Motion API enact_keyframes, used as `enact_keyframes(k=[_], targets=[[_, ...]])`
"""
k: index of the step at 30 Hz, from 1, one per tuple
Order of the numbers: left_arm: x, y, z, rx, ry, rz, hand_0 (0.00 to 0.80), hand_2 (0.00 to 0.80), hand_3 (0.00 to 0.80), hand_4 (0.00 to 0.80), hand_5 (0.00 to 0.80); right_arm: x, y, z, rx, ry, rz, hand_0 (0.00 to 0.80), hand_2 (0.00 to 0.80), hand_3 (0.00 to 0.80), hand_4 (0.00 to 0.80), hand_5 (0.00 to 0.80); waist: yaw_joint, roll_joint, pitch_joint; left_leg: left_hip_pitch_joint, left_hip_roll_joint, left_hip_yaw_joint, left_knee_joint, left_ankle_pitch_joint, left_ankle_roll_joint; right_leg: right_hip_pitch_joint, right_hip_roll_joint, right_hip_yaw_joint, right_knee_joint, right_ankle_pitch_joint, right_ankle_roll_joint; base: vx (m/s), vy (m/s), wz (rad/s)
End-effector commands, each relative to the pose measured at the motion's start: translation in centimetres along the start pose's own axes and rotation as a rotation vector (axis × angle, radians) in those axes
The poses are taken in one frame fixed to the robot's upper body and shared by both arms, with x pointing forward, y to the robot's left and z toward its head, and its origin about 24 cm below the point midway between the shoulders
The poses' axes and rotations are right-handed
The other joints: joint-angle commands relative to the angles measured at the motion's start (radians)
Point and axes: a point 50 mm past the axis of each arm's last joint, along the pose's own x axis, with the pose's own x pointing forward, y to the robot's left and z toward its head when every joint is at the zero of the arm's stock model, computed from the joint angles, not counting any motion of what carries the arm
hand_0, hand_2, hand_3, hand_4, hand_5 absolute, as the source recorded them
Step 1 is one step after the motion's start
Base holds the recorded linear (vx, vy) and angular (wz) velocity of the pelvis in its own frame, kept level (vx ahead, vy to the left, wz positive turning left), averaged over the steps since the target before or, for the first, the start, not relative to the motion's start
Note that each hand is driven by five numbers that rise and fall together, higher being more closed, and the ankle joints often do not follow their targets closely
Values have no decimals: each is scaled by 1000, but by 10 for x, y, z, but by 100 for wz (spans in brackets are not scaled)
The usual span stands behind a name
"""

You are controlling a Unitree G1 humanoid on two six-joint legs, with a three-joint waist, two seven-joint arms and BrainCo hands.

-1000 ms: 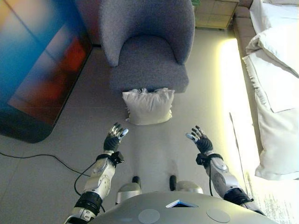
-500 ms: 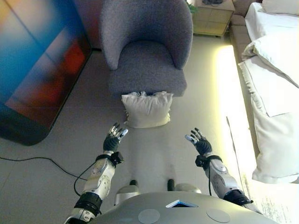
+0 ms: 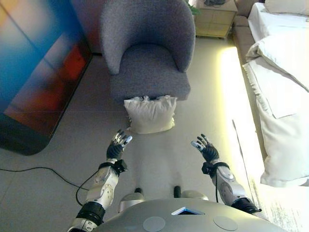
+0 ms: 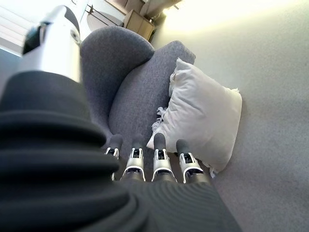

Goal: Pick up the cushion and take it to the sofa

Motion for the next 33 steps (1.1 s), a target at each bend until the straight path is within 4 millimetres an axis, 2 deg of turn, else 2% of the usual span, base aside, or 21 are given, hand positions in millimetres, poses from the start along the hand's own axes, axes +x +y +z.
enact_keyframes(k=[1, 4, 6, 8, 10, 12, 13, 15, 18, 20, 21, 25, 28, 30, 31, 33], targets=[[8, -5, 20, 14, -89, -43, 0, 0, 0, 0, 0, 4, 12, 18, -3, -82, 56, 0, 0, 0, 0, 0, -20, -16, 18, -52, -83, -11, 56, 0, 103, -84, -29, -32, 117, 74, 38, 10, 83, -15], [11, -5, 23, 20, -93, -54, 0, 0, 0, 0, 0, 5, 15, 19, 20, -100, 53, 0, 0, 0, 0, 0, -28, -10, 39, -74, -90, -11, 84, -6, 124, -144, -40, -25, 252, 78, 50, -22, 101, -16], [14, -7, 24, 11, -83, -61, 0, 0, 0, 0, 0, 6, 19, 20, 35, -113, 44, 0, 0, 0, 0, 0, -29, -7, 57, -94, -104, -25, 107, -11, 139, -182, -42, -25, 350, 89, 51, -28, 123, -12], [16, -6, 25, 34, -84, -65, 0, 0, 0, 0, 0, 5, 20, 20, 53, -125, 35, 0, 0, 0, 0, 0, -31, 13, 76, -106, -108, -37, 121, -17, 151, -256, -51, -37, 551, 143, 42, -33, 203, 4], [17, -7, 26, 47, -81, -80, 0, 0, 0, 0, 0, 3, 18, 17, 65, -125, 22, 0, 0, 0, 0, 0, -39, 32, 92, -98, -110, -45, 128, -23, 151, -320, -59, -43, 671, 190, 42, 36, 210, 11], [15, -5, 26, 68, -76, -87, 0, 0, 0, 0, 0, -1, 14, 12, 65, -111, 11, 0, 0, 0, 0, 0, -46, 44, 104, -80, -110, -49, 139, -34, 145, -367, -74, -46, 723, 229, 50, 132, 178, 21], [14, -4, 25, 75, -72, -85, 0, 0, 0, 0, 0, -3, 12, 9, 60, -102, 9, 0, 0, 0, 0, 0, -52, 46, 106, -68, -110, -51, 141, -41, 143, -385, -79, -45, 723, 239, 53, 222, 101, 16], [12, -1, 25, 74, -65, -77, 0, 0, 0, 0, 0, -8, 7, 4, 48, -89, 3, 0, 0, 0, 0, 0, -71, 31, 102, -47, -125, -50, 153, -65, 138, -382, -82, -34, 591, 244, 51, 282, -19, 9], [11, -2, 24, 68, -67, -84, 0, 0, 0, 0, 0, -11, -1, 3, 58, -100, -11, 0, 0, 0, 0, 0, -101, -1, 102, -20, -150, -72, 169, -112, 126, -361, -96, -19, 313, 237, 59, 338, -116, 32], [12, -3, 22, 77, -61, -98, 0, 0, 0, 0, 0, -7, -6, 6, 62, -106, -19, 0, 0, 0, 0, 0, -117, -20, 103, 4, -161, -92, 183, -155, 119, -364, -109, -10, 90, 274, 86, 423, -142, 76], [11, -2, 20, 81, -52, -100, 0, 0, 0, 0, 0, -5, -7, 7, 63, -100, -23, 0, 0, 0, 0, 0, -120, -23, 104, 21, -157, -91, 189, -169, 113, -361, -113, -11, 34, 296, 94, 467, -141, 57], [5, 5, 14, 96, -19, -107, 0, 0, 0, 0, 0, -8, -8, 1, 74, -56, -37, 0, 0, 0, 0, 0, -131, -37, 86, 95, -130, -93, 207, -210, 103, -391, -127, -19, -6, 340, 103, 484, -177, 1], [2, 6, 11, 82, -13, -92, 0, 0, 0, 0, 0, -12, -11, -8, 80, -26, -42, 0, 0, 0, 0, 0, -142, -39, 66, 140, -97, -101, 217, -222, 96, -389, -127, -20, 44, 324, 97, 506, -258, 31], [1, 6, 8, 62, -6, -63, 0, 0, 0, 0, 0, -10, -11, -12, 73, -3, -37, 0, 0, 0, 0, 0, -147, -34, 45, 157, -60, -103, 234, -179, 77, -384, -102, -19, 67, 304, 93, 461, -287, 22], [1, 7, 6, 46, 0, -47, 0, 0, 0, 0, 0, -9, -9, -12, 58, 5, -30, 0, 0, 0, 0, 0, -148, -30, 34, 161, -39, -101, 248, -140, 63, -379, -86, -15, 90, 294, 86, 407, -274, 12], [-1, 8, 3, 26, 0, -32, 0, 0, 0, 0, 0, -8, -3, -8, 33, 0, 1, 0, 0, 0, 0, 0, -152, -15, 15, 162, 7, -103, 301, -20, 21, -363, -41, 1, 141, 260, 53, 385, -263, 13]])
